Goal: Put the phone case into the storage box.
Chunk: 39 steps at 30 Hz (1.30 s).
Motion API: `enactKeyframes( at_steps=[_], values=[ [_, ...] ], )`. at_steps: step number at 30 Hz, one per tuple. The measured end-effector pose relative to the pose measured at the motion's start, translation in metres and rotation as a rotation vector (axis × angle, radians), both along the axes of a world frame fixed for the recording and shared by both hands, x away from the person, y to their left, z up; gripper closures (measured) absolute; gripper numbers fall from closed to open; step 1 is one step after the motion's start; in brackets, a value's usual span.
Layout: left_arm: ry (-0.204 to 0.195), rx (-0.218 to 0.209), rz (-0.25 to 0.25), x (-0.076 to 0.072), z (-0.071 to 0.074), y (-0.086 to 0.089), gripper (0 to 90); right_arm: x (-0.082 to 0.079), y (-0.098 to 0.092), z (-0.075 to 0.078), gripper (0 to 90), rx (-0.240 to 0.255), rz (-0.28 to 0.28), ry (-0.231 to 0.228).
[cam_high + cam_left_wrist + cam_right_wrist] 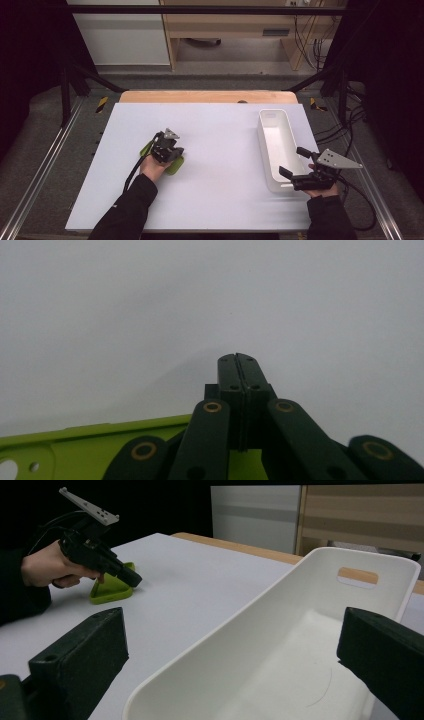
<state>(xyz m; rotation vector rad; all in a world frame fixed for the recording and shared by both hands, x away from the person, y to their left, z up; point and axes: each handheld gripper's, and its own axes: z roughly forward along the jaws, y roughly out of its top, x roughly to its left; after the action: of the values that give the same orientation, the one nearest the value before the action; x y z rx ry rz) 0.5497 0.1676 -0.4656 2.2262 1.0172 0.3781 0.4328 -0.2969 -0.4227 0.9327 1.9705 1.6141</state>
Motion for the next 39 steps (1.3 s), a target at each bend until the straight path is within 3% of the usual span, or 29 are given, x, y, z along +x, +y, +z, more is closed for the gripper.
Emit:
enactKeyframes(
  at_steps=[8, 39],
  values=[
    [0.005, 0.041, -0.021, -0.008, -0.002, -0.002, 90.0, 0.000, 0.000, 0.000, 0.6, -0.002, 0.001, 0.000],
    [-0.001, 0.079, -0.044, -0.037, 0.001, 0.012, 90.0, 0.000, -0.002, 0.001, 0.6, 0.003, 0.000, -0.004]
  ],
)
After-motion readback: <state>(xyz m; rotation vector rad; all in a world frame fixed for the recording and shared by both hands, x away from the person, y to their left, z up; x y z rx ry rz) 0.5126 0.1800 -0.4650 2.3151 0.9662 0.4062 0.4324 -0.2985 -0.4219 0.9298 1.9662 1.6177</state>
